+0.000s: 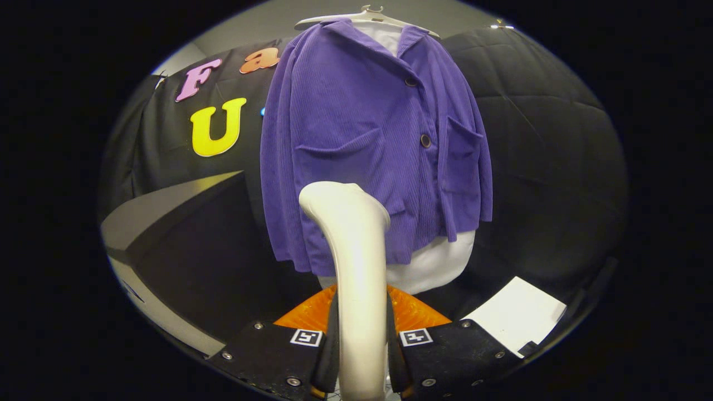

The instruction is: Iron the clothes twice with a garment steamer, once on the left side and once on the right side.

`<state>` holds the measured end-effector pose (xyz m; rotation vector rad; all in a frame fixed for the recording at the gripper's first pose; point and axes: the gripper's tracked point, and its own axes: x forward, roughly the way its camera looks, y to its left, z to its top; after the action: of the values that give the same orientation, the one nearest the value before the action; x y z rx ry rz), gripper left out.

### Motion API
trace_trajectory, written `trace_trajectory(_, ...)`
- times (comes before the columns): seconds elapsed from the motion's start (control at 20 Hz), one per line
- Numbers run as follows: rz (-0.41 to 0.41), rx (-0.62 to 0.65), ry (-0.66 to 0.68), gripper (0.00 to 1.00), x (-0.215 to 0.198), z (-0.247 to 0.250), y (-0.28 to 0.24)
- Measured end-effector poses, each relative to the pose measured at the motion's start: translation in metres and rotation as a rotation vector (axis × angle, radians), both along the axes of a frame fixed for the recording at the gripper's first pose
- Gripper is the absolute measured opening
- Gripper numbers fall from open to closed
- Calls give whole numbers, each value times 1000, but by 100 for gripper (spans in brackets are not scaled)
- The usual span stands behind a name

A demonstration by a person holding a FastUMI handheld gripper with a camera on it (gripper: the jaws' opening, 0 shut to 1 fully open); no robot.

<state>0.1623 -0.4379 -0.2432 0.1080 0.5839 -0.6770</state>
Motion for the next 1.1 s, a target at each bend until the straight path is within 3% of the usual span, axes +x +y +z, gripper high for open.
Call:
trace_trajectory(0.15, 12, -10, 11, 36, -20, 2, 10)
trace_trajectory(0.35, 27, -51, -42, 36, -29, 44, 22)
trace_trajectory(0.7, 24, -186, -215, 36, -19, 173, 19)
trace_trajectory(1.1, -60, -347, -351, 36, -4, 297, -38)
